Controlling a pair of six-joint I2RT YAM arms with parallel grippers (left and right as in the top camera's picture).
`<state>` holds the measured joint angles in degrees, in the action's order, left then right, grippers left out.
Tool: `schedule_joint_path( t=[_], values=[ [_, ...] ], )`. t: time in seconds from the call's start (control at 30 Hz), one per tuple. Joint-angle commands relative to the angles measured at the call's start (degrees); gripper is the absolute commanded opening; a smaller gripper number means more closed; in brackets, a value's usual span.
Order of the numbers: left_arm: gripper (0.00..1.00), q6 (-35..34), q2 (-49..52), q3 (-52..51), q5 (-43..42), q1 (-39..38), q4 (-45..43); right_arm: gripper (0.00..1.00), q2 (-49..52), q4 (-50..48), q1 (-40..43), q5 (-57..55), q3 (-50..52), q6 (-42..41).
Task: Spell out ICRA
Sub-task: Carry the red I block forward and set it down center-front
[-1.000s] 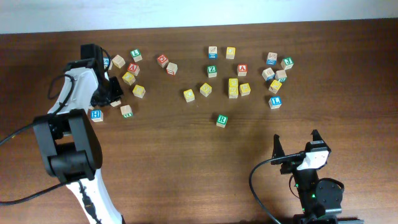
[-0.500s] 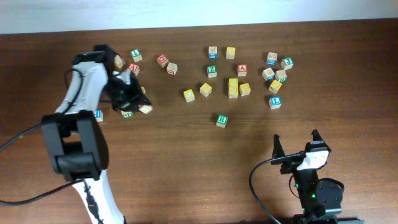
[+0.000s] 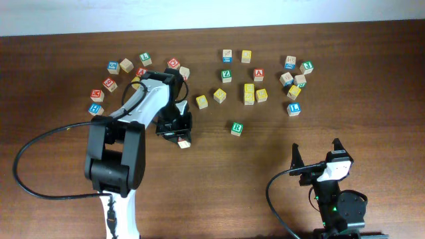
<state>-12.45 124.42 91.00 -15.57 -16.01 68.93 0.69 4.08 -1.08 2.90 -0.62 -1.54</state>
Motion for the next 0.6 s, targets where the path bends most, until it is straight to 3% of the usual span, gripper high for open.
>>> schedule_joint_path(
  t=[0.0, 0.13, 0.37, 0.57],
  values=[
    [0.23, -0.35, 0.61, -0.20, -1.31, -1.55, -0.20, 0.98, -0.33, 0.24, 0.35, 0.31, 0.31, -0.44],
    [0.23, -7.78, 0.61, -0.22, 3.02, -5.31, -2.64, 0.98, -0.33, 0.24, 0.35, 0.31, 0.31, -0.44],
    [0.24, -11.39, 0.61, -0.22, 4.66, -11.23, -3.80, 0.98, -0.33, 0.24, 0.35, 0.31, 0.31, -0.44],
    [0.31, -13.25, 0.61, -0.22, 6.84, -11.74, -3.74, 0.98, -0.33, 0.24, 0.35, 0.31, 0.31, -0.44]
  ],
)
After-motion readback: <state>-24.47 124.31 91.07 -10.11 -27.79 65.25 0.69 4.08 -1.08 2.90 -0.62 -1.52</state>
